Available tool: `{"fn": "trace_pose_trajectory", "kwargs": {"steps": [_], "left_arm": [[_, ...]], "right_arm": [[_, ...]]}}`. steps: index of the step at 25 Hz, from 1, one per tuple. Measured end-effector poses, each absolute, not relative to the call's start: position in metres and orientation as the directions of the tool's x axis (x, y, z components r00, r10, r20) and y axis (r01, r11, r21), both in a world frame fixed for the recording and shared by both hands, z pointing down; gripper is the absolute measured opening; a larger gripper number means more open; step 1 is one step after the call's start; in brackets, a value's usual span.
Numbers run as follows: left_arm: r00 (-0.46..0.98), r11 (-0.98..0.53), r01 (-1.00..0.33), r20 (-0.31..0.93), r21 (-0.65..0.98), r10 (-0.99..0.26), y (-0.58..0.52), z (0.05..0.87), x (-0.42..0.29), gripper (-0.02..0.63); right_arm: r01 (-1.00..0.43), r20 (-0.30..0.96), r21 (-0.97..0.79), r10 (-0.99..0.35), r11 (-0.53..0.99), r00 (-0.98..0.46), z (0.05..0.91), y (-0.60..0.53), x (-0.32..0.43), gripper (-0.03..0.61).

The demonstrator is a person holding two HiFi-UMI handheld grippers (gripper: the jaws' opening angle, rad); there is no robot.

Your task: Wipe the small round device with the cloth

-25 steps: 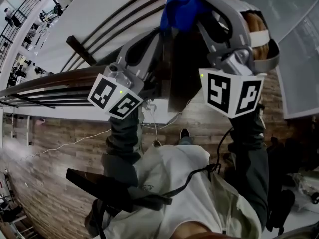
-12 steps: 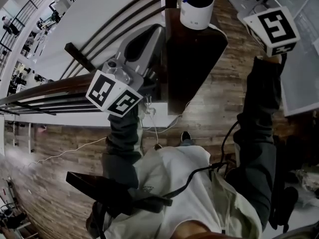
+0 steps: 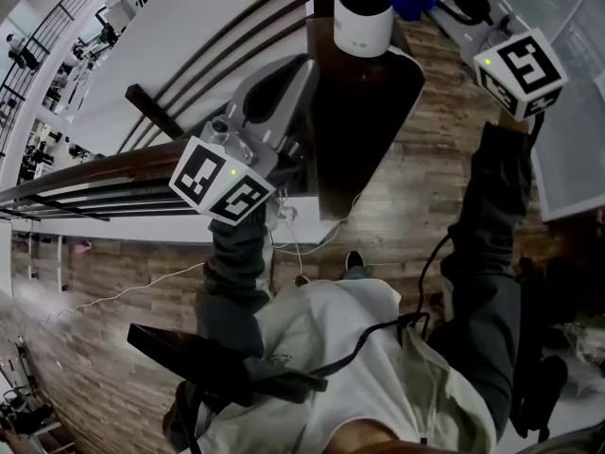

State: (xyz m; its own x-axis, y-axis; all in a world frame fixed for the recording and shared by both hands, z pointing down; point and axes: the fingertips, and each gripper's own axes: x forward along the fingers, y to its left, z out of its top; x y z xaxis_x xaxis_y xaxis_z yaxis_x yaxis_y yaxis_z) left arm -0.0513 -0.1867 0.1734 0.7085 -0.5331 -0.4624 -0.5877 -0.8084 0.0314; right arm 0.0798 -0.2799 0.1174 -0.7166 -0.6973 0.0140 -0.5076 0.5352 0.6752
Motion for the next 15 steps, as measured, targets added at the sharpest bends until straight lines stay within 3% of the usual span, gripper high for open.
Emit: {"fn": "trace_pose_trajectory", "kwargs": {"steps": [3, 5, 9, 15], "left_arm": [[0.701, -0.803, -0.595, -0.464, 0.038, -0.542, -0.185, 0.172, -0.056, 0.000], [0.703, -0.803, -0.594, -0.458, 0.042, -0.544, -0.183, 0.173, -0.055, 0.000], [0.705, -0.801, -0.597, -0.450, 0.041, -0.549, -0.178, 0.175, -0.057, 0.000], [0.698, -0.800, -0.597, -0.456, 0.055, -0.552, -0.177, 0.173, -0.055, 0.000]], "right_arm": [[-0.533, -0.154, 0.771, -0.710, 0.348, -0.687, 0.071, -0.260, 0.060, 0.110], [-0.503, -0.163, 0.817, -0.724, 0.281, -0.670, 0.069, -0.255, 0.047, 0.109], [-0.567, -0.160, 0.727, -0.708, 0.387, -0.687, 0.090, -0.261, 0.059, 0.109], [-0.521, 0.049, 0.653, -0.717, 0.549, -0.695, 0.163, -0.267, 0.071, 0.109]]}}
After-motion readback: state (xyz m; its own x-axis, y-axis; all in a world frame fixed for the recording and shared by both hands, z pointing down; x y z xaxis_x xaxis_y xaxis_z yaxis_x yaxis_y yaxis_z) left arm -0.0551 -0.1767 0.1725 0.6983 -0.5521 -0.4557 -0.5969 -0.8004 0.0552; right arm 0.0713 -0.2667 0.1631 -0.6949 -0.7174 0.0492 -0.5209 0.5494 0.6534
